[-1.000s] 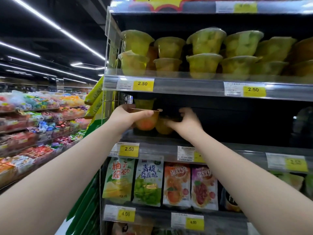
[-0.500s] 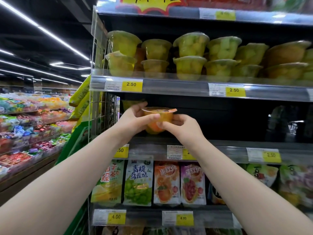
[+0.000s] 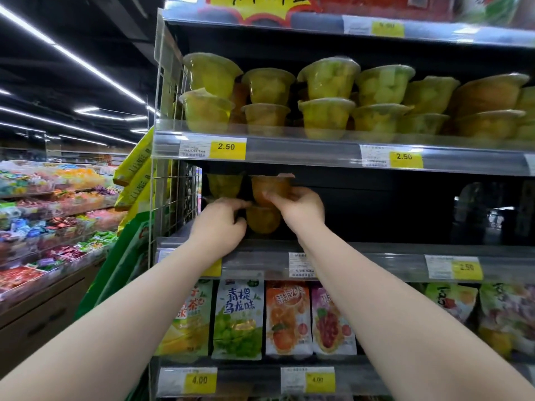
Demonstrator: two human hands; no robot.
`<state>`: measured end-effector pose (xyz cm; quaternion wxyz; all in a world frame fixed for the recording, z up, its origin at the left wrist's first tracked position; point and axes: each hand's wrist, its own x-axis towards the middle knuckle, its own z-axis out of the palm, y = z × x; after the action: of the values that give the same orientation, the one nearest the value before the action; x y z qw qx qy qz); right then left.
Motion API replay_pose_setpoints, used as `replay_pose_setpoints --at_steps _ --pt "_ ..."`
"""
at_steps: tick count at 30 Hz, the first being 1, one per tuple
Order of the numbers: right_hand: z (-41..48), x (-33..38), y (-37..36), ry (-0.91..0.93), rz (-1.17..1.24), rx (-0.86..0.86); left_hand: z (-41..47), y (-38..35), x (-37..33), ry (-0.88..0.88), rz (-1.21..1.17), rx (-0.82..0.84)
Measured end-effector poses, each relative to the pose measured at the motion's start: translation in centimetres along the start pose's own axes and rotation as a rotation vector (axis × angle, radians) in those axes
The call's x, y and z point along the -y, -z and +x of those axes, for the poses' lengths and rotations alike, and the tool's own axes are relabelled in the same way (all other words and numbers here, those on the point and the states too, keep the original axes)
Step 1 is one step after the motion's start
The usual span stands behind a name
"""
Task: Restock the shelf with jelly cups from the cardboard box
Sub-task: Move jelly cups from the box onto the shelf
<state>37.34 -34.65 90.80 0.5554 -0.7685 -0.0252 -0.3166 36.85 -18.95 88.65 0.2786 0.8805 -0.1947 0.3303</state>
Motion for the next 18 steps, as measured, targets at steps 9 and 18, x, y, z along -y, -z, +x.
replay_pose_setpoints --at_steps 9,18 --pt "-0.1 0.2 -0.3 0.011 -0.300 0.098 -0.2 0.1 0.1 -0.087 0.074 0.022" --pt "-6.3 -0.7 2.3 0.533 -1.018 0.292 -1.0 0.4 0.3 -0.257 0.327 0.150"
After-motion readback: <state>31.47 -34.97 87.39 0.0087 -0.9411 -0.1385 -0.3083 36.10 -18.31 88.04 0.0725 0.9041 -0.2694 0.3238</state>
